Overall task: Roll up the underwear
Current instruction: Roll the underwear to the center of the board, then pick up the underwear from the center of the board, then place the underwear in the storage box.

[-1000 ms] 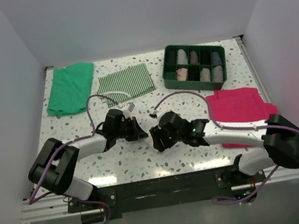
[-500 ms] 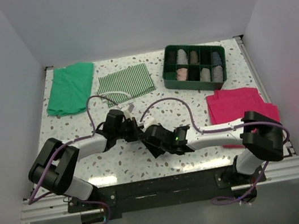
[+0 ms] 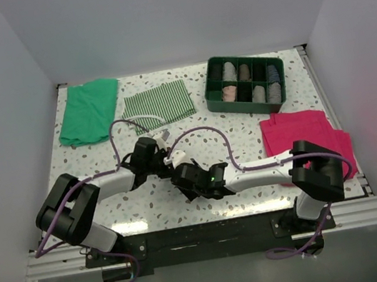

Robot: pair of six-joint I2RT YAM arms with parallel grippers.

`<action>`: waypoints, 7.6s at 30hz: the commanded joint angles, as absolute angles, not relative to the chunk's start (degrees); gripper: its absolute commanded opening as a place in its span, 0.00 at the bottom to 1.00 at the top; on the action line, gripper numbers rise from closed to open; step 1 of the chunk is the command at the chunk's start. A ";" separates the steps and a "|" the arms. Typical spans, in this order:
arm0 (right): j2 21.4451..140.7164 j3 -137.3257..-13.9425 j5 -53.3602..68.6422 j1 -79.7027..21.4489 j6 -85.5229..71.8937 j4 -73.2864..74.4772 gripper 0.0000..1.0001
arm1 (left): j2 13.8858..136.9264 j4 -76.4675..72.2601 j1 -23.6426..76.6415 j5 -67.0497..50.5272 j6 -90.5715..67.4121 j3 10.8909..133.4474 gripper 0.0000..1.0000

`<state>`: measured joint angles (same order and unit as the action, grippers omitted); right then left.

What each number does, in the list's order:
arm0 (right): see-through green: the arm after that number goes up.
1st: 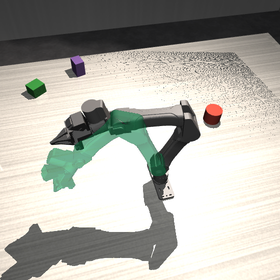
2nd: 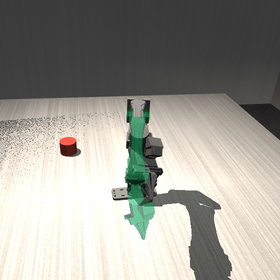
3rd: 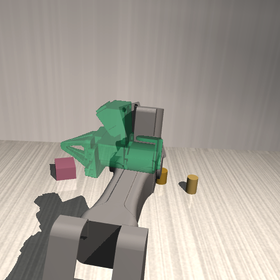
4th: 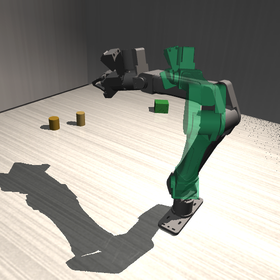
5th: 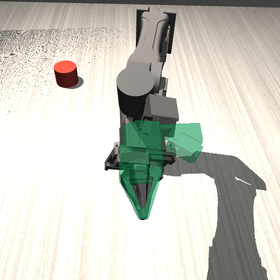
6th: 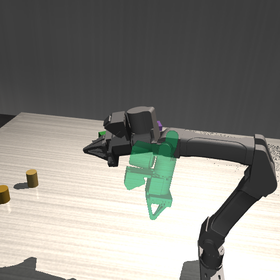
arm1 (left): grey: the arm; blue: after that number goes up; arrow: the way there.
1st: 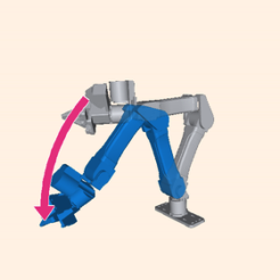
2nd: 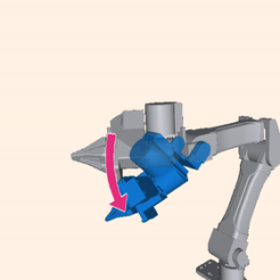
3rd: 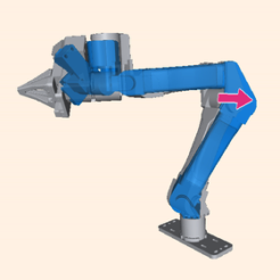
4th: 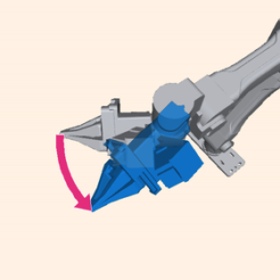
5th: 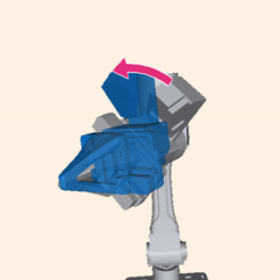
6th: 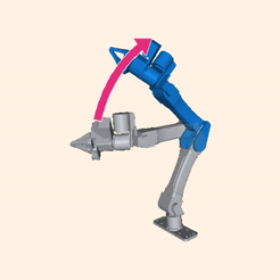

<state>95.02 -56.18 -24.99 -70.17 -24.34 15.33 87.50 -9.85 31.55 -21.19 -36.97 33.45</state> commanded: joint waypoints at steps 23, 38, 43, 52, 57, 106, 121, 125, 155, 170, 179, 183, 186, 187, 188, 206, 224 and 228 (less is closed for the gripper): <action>99.32 -54.14 -28.49 -70.58 -25.84 15.82 0.06 | 87.02 -7.38 31.55 -20.13 -35.77 36.12 0.09; 90.62 -44.74 -5.55 -61.27 -34.71 2.46 0.05 | 78.93 -3.69 28.83 -15.91 -34.98 36.30 0.50; 89.12 -41.14 2.43 -56.79 -37.88 -1.56 0.05 | 74.72 -4.13 28.39 -16.52 -34.28 35.95 0.54; 86.32 -32.44 13.79 -50.72 -44.38 -16.77 0.05 | 73.21 -10.28 28.39 -21.88 -33.40 31.56 0.54; 86.04 -31.82 16.08 -49.31 -45.18 -17.32 0.05 | 74.79 -14.14 28.48 -25.92 -33.92 29.80 0.54; 72.78 -41.48 -2.00 -51.50 -31.39 9.57 0.56 | 90.79 -17.33 34.10 -21.63 -36.56 32.69 0.00; 91.12 -56.42 -26.89 -67.32 -32.25 20.48 0.58 | 89.38 -7.74 36.04 -17.05 -38.67 36.47 0.00; 94.21 -57.30 -29.00 -68.99 -31.91 19.08 0.59 | 89.65 -7.47 36.04 -17.05 -38.58 36.65 0.00; 98.55 -47.91 -28.04 -70.58 -39.20 17.67 0.00 | 87.98 -5.28 33.93 -18.90 -37.36 38.50 0.39; 79.02 -50.09 -20.48 -55.13 -35.86 22.75 0.00 | 69.80 6.24 26.10 -14.50 -35.42 38.24 0.67; 80.67 -61.94 -19.25 -44.49 -30.33 28.46 0.00 | 66.54 8.26 26.10 -15.11 -34.63 37.18 0.67; 84.80 -69.24 -20.56 -39.30 -28.84 31.81 0.00 | 65.57 8.44 26.02 -16.35 -34.72 36.56 0.68; 89.02 -76.53 -20.48 -34.99 -27.61 34.18 0.00 | 64.95 8.53 26.10 -17.14 -34.45 36.47 0.68; 90.34 -78.55 -20.74 -34.20 -27.25 34.89 0.00 | 65.04 8.61 26.10 -17.40 -34.45 36.56 0.68; 92.09 -82.66 -21.18 -32.88 -27.07 36.37 0.00 | 65.04 8.53 26.10 -17.75 -34.37 36.39 0.68; 125.75 -122.68 -25.49 -26.20 -23.91 48.42 0.00 | 67.67 7.29 26.10 -20.57 -32.87 34.45 0.67; 135.43 -130.78 -23.12 -24.96 -20.30 49.65 0.00 | 70.66 6.86 26.02 -20.39 -32.43 34.72 0.66; 136.76 -130.43 -22.85 -24.87 -19.51 50.27 0.00 | 71.63 6.85 26.10 -20.65 -32.08 34.80 0.66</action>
